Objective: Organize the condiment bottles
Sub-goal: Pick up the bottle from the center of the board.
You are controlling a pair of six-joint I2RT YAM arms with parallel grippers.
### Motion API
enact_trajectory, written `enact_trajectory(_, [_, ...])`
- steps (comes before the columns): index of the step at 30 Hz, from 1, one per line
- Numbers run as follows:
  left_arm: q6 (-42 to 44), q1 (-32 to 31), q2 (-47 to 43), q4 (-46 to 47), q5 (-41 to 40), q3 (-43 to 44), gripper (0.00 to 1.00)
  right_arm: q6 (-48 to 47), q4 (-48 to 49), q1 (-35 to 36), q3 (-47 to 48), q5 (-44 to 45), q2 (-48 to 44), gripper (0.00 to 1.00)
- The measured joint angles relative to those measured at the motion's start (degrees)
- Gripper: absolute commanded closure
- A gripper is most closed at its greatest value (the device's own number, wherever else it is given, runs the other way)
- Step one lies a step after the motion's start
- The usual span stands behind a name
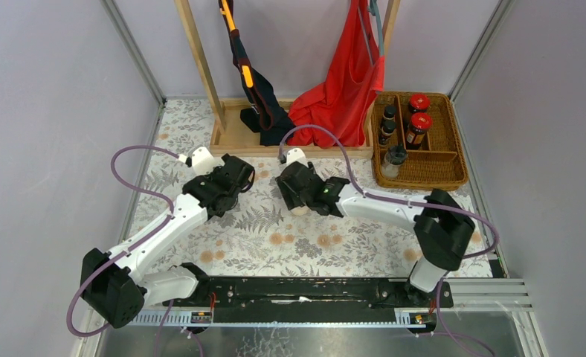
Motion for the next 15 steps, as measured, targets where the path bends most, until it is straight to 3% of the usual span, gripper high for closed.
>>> enact_trajectory(8, [-0.5,0.0,-0.1,0.3,0.2,-1.2,0.00,0.9,-4.0,-1.3,-2.7,3.7,-10.9,1.00])
enact_trajectory(15, [-0.5,0.0,-0.2,0.4,0.2,-1.4,0.00,2.0,-8.5,-7.0,-7.2,5.5,-20.7,1.00])
